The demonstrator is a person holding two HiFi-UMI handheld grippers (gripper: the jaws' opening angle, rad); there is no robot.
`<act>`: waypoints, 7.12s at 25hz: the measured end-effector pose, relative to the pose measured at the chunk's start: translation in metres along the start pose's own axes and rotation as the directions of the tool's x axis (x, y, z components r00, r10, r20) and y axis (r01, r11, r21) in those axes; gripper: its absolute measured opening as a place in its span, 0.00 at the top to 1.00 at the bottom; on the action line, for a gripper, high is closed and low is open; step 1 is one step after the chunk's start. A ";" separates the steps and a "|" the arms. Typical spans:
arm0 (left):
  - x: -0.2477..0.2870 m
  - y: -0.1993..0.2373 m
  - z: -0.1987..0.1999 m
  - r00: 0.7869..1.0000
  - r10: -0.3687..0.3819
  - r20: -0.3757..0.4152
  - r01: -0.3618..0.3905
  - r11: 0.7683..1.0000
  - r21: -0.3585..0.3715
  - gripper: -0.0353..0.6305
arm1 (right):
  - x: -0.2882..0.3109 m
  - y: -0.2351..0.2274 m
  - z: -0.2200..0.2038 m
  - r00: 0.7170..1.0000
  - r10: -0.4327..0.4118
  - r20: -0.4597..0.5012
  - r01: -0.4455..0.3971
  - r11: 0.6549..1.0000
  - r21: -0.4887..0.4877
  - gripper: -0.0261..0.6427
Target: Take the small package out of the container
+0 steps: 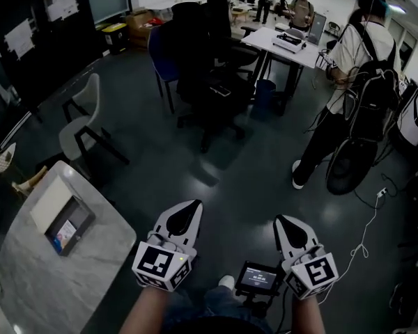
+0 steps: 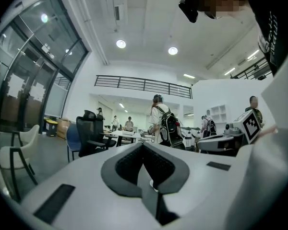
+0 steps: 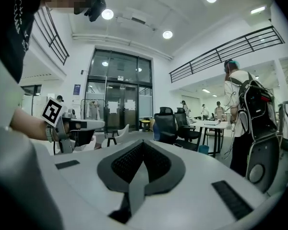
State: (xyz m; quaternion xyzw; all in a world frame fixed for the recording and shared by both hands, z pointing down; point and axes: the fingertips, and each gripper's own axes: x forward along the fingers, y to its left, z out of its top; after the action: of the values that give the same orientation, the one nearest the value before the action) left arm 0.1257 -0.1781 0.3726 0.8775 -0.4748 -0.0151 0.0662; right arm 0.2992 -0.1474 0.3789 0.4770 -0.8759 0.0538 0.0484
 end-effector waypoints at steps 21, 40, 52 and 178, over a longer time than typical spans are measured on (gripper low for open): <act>-0.158 0.186 0.030 0.938 0.335 0.088 -0.329 0.941 -0.074 0.93 | 0.126 0.189 0.020 0.949 0.315 -0.032 -0.316 0.947 -0.057 0.92; -0.379 0.307 0.003 0.733 0.676 0.069 -0.656 0.730 -0.192 0.93 | 0.220 0.428 -0.006 0.728 0.664 -0.171 -0.682 0.727 -0.081 0.92; -0.463 0.324 0.001 0.517 0.856 0.026 -0.839 0.512 -0.183 0.93 | 0.259 0.496 -0.017 0.536 0.807 -0.250 -0.839 0.541 -0.053 0.92; -0.556 0.320 -0.013 0.285 0.958 0.023 -0.928 0.282 -0.241 0.93 | 0.308 0.605 -0.168 -0.084 0.621 -0.779 -0.580 0.605 0.545 0.81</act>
State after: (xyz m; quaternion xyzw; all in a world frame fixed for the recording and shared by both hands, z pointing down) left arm -0.4445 0.1151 0.4074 0.4106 -0.9018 -0.0877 0.1021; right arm -0.3706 -0.0533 0.5583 -0.0967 -0.7749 0.3533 0.5151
